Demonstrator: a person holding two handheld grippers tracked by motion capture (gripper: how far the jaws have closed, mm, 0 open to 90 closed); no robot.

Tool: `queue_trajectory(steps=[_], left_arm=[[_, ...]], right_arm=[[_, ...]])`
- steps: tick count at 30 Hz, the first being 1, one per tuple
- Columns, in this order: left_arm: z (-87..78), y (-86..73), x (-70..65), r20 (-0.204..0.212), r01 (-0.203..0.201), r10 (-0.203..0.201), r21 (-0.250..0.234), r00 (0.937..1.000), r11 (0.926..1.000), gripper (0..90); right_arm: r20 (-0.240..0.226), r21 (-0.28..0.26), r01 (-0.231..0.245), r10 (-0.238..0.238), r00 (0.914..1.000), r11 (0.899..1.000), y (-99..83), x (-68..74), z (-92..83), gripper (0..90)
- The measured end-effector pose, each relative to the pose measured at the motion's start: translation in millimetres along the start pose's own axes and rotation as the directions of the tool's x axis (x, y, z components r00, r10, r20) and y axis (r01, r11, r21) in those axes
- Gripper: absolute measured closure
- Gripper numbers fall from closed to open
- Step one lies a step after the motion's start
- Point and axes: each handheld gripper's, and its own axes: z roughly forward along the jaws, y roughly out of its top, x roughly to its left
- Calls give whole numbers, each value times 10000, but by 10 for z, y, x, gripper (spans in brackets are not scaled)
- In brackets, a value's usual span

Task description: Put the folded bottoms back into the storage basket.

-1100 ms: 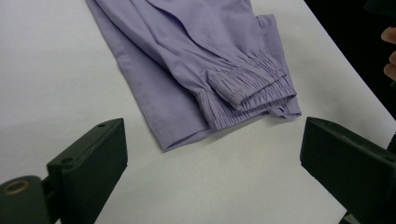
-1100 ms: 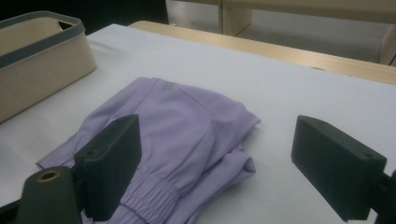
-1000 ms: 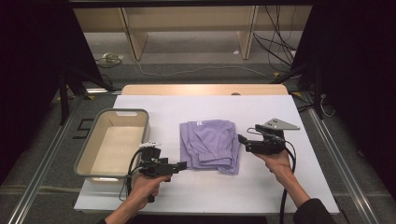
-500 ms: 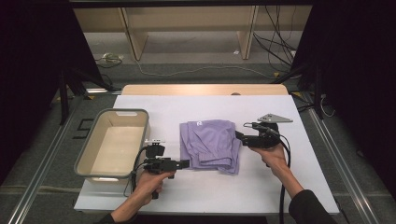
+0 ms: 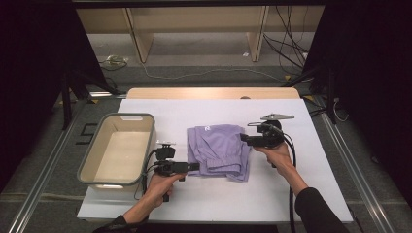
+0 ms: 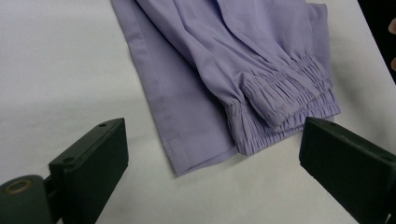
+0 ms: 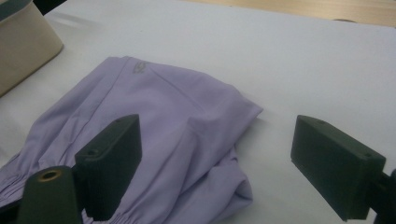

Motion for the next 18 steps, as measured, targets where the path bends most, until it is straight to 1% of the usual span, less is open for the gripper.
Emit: queue_trajectory(steps=[7, 8, 10, 12, 18], left_arm=[[68, 42, -8, -205, 69, -67, 109, 9998, 9999, 89], [76, 43, -11, -215, 104, -101, 125, 9997, 9999, 89], [84, 47, -9, -303, 42, -36, 215, 9995, 9998, 89], [99, 56, -8, -348, 132, -125, 196, 9993, 9997, 90], [151, 86, -1, -480, 168, -153, 316, 9987, 9994, 98]], right_arm=[[68, 168, 25, -26, 10000, 9999, 34, -15, 99, 175], [77, 180, 7, -8, 10000, 9998, 37, -20, 111, 175], [115, 267, -43, 40, 9999, 9996, 45, -44, 145, 175], [129, 298, -64, 60, 9999, 9995, 48, -54, 156, 176], [204, 449, -208, 199, 9996, 9988, 66, -109, 214, 178]])
